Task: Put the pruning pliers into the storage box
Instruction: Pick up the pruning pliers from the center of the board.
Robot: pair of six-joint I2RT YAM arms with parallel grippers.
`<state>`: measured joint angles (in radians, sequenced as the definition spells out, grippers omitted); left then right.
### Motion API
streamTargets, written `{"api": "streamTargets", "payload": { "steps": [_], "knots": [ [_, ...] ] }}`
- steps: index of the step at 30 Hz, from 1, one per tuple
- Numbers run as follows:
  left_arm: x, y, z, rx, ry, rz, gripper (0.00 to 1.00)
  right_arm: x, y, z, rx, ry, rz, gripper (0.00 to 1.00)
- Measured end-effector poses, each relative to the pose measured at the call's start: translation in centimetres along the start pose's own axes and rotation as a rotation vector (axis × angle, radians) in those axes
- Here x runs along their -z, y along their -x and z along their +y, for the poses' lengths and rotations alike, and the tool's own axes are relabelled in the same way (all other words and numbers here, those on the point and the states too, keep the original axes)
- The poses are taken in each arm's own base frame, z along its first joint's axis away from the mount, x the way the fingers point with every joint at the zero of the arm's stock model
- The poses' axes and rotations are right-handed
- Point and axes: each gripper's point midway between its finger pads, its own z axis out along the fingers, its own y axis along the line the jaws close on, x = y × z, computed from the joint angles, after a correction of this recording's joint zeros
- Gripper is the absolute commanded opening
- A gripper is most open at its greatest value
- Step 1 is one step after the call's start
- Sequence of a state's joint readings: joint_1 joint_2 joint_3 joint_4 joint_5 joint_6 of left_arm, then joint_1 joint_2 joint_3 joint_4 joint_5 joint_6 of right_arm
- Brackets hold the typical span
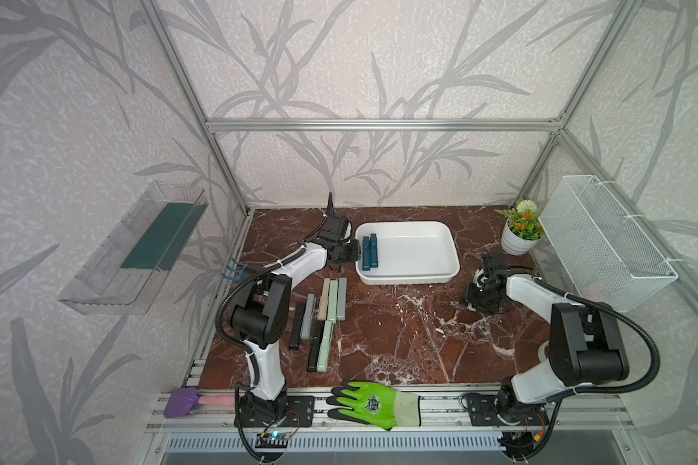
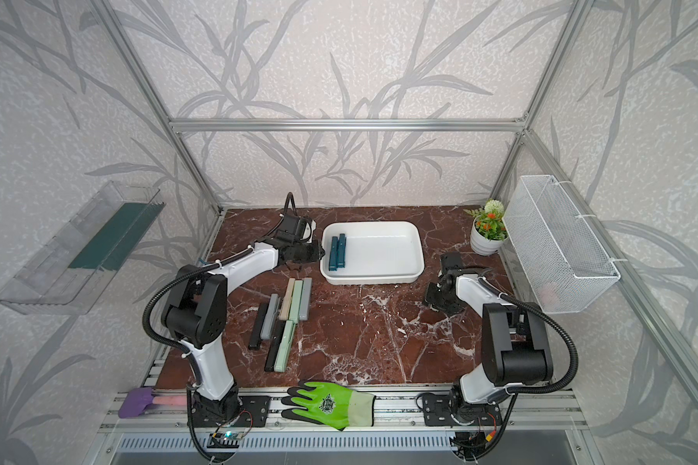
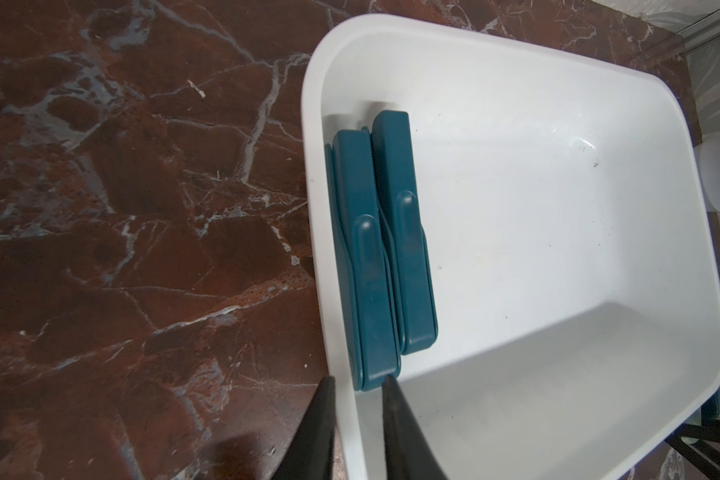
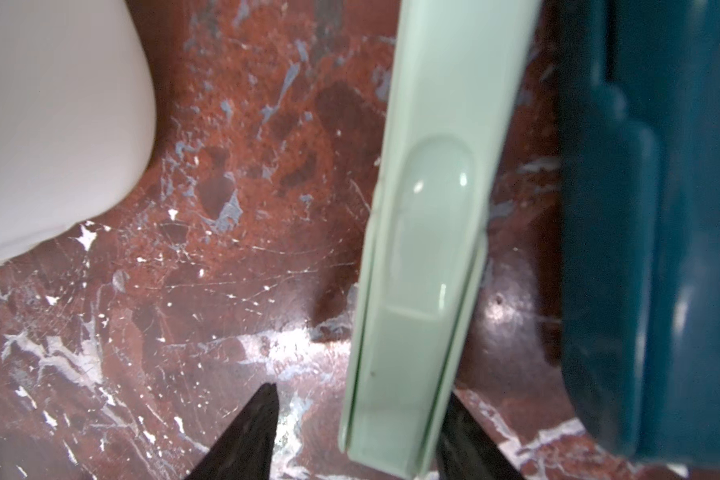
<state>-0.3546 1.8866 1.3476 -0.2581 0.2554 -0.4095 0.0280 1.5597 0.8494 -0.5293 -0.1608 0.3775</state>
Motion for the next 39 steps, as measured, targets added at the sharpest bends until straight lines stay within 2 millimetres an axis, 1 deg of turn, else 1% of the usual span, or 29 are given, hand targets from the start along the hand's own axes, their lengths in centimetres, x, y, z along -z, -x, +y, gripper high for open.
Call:
{"api": "streamTargets", "payload": {
  "steps": [2, 7, 12, 15, 24, 29, 32, 35, 37, 39],
  "knots": [
    [0.0, 0.0, 0.0, 0.000, 0.000, 0.000, 0.23, -0.1, 0.5, -0.2, 0.000, -0.023, -0.003, 0.59],
    [0.0, 0.0, 0.0, -0.007, 0.000, 0.000, 0.23, -0.3, 2.5, -0.9, -0.001, -0.097, -0.019, 0.57],
    [0.0, 0.0, 0.1, -0.010, 0.004, 0.000, 0.23, -0.4, 3.8, -1.1, 0.003, -0.137, -0.033, 0.49],
    [0.0, 0.0, 0.1, -0.012, 0.006, 0.001, 0.22, -0.5, 3.8, -1.5, 0.004, -0.156, -0.032, 0.42],
    [0.0, 0.0, 0.2, -0.013, 0.011, -0.001, 0.23, -0.5, 3.3, -1.5, 0.035, -0.195, -0.021, 0.24],
    [0.0, 0.0, 0.2, -0.013, 0.011, -0.001, 0.23, -0.3, 2.8, -1.4, 0.058, -0.212, -0.009, 0.21],
    [0.0, 0.0, 0.2, -0.014, 0.011, -0.002, 0.22, 0.2, 2.1, -1.2, 0.083, -0.222, 0.006, 0.20],
    [0.0, 0.0, 0.2, -0.014, 0.011, -0.002, 0.22, 1.4, 1.7, -0.7, 0.105, -0.221, -0.001, 0.20],
    [0.0, 0.0, 0.2, -0.014, 0.012, -0.002, 0.22, 2.9, 1.7, -0.1, 0.119, -0.212, -0.024, 0.20],
    [0.0, 0.0, 0.2, -0.013, 0.013, -0.002, 0.22, 4.8, 2.3, 1.1, 0.141, -0.191, -0.067, 0.20]
  ]
}}
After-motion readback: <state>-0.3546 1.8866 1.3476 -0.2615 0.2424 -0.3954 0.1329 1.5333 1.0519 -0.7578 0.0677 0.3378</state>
